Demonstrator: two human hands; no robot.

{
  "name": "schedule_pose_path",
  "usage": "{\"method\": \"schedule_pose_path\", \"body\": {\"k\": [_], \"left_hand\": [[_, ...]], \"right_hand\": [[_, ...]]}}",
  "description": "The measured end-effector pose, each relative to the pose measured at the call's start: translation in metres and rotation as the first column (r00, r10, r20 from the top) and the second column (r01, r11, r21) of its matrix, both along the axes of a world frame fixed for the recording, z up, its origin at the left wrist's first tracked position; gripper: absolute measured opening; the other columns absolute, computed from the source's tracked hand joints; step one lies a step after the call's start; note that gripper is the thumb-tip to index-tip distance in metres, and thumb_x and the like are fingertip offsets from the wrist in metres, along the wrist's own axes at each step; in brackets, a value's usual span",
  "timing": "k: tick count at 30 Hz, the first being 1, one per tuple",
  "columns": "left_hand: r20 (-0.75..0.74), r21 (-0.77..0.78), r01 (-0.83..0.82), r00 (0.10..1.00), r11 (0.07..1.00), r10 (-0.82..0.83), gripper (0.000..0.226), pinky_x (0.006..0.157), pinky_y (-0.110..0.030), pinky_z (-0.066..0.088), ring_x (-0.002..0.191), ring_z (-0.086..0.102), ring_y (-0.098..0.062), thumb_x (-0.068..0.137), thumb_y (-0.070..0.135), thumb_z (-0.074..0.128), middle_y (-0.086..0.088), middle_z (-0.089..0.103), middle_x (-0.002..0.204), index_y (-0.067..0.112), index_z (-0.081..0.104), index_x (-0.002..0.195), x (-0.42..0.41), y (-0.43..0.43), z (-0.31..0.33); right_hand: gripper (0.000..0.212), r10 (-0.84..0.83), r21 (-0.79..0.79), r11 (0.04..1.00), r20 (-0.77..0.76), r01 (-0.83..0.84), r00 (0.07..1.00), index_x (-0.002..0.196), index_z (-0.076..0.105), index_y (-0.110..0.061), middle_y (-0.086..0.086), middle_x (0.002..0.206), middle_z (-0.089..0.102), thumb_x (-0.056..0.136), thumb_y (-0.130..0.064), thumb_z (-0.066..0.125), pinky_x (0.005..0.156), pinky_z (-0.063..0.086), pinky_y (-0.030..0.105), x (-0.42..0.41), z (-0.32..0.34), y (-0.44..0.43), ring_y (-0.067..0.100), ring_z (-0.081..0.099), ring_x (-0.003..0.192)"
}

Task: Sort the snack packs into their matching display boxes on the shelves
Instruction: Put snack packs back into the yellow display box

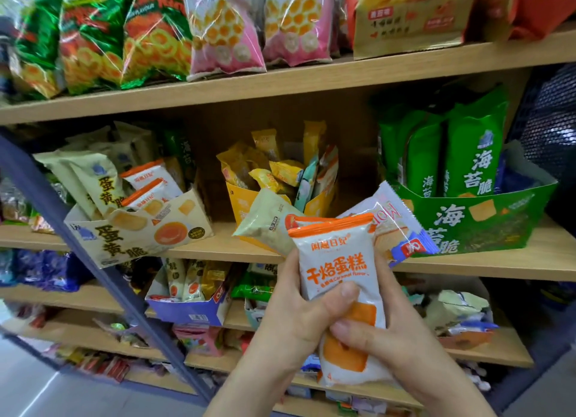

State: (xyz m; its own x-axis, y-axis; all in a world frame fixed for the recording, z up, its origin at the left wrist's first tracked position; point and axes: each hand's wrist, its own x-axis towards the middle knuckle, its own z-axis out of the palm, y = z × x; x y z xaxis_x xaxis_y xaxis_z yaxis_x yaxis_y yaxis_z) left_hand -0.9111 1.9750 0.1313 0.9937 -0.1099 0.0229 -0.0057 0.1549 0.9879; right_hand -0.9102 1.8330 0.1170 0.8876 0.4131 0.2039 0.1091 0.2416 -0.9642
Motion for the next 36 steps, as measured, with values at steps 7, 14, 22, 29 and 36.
{"method": "schedule_pose_path", "body": {"k": [7, 14, 22, 29, 36], "left_hand": [[-0.001, -0.036, 0.046, 0.999, 0.998, -0.046, 0.098, 0.081, -0.035, 0.057, 0.104, 0.070, -0.023, 0.034, 0.068, 0.089, -0.003, 0.072, 0.112, 0.030, 0.059, 0.119, 0.003, 0.052, 0.005], [0.111, 0.154, 0.075, 0.989, 0.985, -0.093, 0.101, 0.090, -0.035, 0.055, 0.115, 0.064, -0.018, 0.045, 0.083, 0.075, -0.005, 0.061, 0.131, 0.035, 0.053, 0.131, 0.021, 0.155, -0.004], [0.669, 0.437, -0.541, 0.730, 0.719, 0.142, 0.009, 0.077, -0.009, 0.041, 0.095, 0.055, -0.006, 0.092, 0.049, 0.059, 0.006, 0.053, 0.100, 0.040, 0.058, 0.091, 0.031, 0.259, 0.002], [0.815, 0.162, -0.504, 0.553, 0.848, 0.173, 0.074, 0.088, -0.020, 0.051, 0.108, 0.061, -0.014, 0.090, -0.001, 0.057, 0.005, 0.055, 0.128, 0.048, 0.024, 0.135, 0.039, 0.339, 0.066], [0.767, 0.007, -0.542, 0.542, 0.840, 0.344, 0.074, 0.092, -0.017, 0.047, 0.108, 0.059, 0.002, 0.087, -0.011, 0.061, 0.016, 0.058, 0.121, 0.008, 0.020, 0.146, 0.081, 0.378, 0.094]], "right_hand": [[0.097, -0.101, 0.056, 0.993, -0.043, 0.104, 0.994, 0.131, 0.048, -0.035, -0.004, 0.116, 0.071, 0.045, -0.039, 0.094, 0.077, 0.058, 0.027, 0.001, -0.004, 0.063, 0.017, 0.070, 0.104], [0.100, -0.149, 0.046, 0.988, -0.043, 0.151, 0.988, 0.130, 0.052, -0.039, 0.001, 0.116, 0.071, 0.041, -0.038, 0.096, 0.075, 0.059, 0.031, 0.001, 0.000, 0.137, 0.022, 0.071, 0.103], [0.094, -0.183, 0.104, 0.976, -0.101, 0.193, 0.978, 0.109, 0.069, -0.036, 0.009, 0.107, 0.074, 0.021, -0.046, 0.100, 0.067, 0.059, 0.031, 0.002, 0.009, 0.178, 0.027, 0.074, 0.092], [0.106, -0.135, 0.024, 0.990, -0.100, 0.138, 0.986, 0.128, 0.056, -0.031, 0.006, 0.111, 0.074, 0.030, -0.034, 0.097, 0.070, 0.060, 0.033, 0.013, 0.021, 0.215, 0.028, 0.072, 0.098], [0.097, -0.074, 0.040, 0.996, -0.063, 0.077, 0.995, 0.122, 0.060, -0.036, 0.006, 0.112, 0.073, 0.033, -0.032, 0.098, 0.070, 0.059, 0.033, 0.027, 0.029, 0.244, 0.027, 0.072, 0.098]]}}
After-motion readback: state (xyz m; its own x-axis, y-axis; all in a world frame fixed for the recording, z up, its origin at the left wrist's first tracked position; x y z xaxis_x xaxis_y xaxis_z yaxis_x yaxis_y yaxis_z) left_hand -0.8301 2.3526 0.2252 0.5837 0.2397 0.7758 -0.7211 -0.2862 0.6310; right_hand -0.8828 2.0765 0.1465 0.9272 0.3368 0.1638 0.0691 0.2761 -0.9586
